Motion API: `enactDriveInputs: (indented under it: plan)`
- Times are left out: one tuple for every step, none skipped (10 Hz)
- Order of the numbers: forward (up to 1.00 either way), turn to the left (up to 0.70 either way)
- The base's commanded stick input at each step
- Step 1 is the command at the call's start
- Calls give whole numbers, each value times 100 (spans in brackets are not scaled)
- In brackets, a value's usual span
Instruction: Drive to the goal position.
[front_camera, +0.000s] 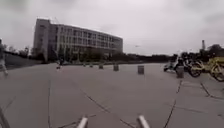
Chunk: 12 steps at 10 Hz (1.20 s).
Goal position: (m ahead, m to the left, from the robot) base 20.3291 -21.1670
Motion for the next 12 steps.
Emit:
enactDriveInputs:
  plan:
    - [100,-19]
    - [100,-2]
    - [100,-8]
    - [100,-24]
    - [100,-27]
    - [100,-6]
    - [100,-24]
    - [100,-23]
    - [100,-6]
    - [100,-27]
    - [100,-10]
    - [100,-2]
